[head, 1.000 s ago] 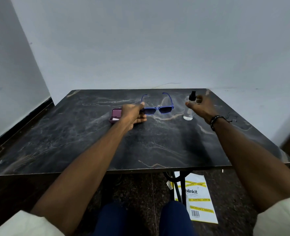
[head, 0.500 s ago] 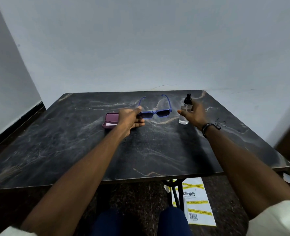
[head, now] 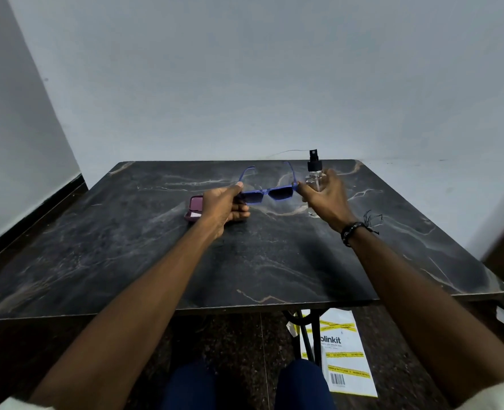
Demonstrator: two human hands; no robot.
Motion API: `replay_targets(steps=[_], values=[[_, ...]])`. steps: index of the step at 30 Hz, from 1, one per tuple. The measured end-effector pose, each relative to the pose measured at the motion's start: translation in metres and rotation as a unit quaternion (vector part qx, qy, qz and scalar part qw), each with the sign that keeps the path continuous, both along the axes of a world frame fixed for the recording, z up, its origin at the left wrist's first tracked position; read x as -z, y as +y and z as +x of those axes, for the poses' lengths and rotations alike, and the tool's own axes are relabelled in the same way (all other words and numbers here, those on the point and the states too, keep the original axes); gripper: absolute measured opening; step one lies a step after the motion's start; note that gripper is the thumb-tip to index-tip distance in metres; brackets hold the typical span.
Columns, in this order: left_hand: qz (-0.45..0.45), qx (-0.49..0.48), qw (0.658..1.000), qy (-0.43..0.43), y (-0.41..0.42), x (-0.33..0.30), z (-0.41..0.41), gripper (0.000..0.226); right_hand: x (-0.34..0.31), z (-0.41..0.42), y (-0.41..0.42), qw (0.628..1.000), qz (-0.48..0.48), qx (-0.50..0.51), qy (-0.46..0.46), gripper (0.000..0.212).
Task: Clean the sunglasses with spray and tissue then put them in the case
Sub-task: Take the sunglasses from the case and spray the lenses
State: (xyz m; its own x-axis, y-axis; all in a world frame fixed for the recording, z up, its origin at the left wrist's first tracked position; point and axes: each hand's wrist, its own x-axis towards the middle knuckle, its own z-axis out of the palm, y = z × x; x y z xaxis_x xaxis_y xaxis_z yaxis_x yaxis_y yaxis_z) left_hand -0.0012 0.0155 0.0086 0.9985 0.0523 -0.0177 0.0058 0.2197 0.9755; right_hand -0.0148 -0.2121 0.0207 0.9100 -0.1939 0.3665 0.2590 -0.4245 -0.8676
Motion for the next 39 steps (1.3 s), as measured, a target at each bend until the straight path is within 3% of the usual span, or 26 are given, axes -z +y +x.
replay_targets(steps=[4,8,12,17,20,26,32,39], values=[[-0.035,-0.014,0.999,0.006,0.009,-0.002,-0.005,0.022,-0.002,-0.014,0.011,0.996,0.051,-0.072,0.020,0.061],[-0.050,-0.027,0.998,0.001,0.014,-0.001,-0.010,0.020,0.001,-0.020,0.015,0.986,0.096,-0.132,0.037,0.038],[-0.049,-0.034,0.998,-0.004,0.018,0.000,-0.012,0.020,-0.002,-0.022,0.019,0.989,0.083,-0.120,0.019,0.034],[-0.041,-0.042,0.998,-0.009,0.021,0.001,-0.015,0.020,-0.006,-0.024,0.018,0.986,0.094,-0.139,0.023,0.085],[-0.034,-0.046,0.998,-0.009,0.021,0.001,-0.015,0.021,-0.008,-0.027,0.019,0.987,0.082,-0.140,0.018,0.099],[-0.012,-0.054,0.998,-0.036,0.018,0.004,-0.019,0.023,-0.003,-0.025,0.016,0.991,-0.009,-0.133,0.001,0.084],[0.042,-0.082,0.993,-0.080,0.012,0.007,-0.021,0.024,-0.002,-0.028,0.020,0.989,-0.033,-0.141,0.014,0.086],[0.138,-0.143,0.967,-0.157,0.008,0.005,-0.017,0.020,0.002,-0.028,0.021,0.980,-0.098,-0.174,0.011,0.072]])
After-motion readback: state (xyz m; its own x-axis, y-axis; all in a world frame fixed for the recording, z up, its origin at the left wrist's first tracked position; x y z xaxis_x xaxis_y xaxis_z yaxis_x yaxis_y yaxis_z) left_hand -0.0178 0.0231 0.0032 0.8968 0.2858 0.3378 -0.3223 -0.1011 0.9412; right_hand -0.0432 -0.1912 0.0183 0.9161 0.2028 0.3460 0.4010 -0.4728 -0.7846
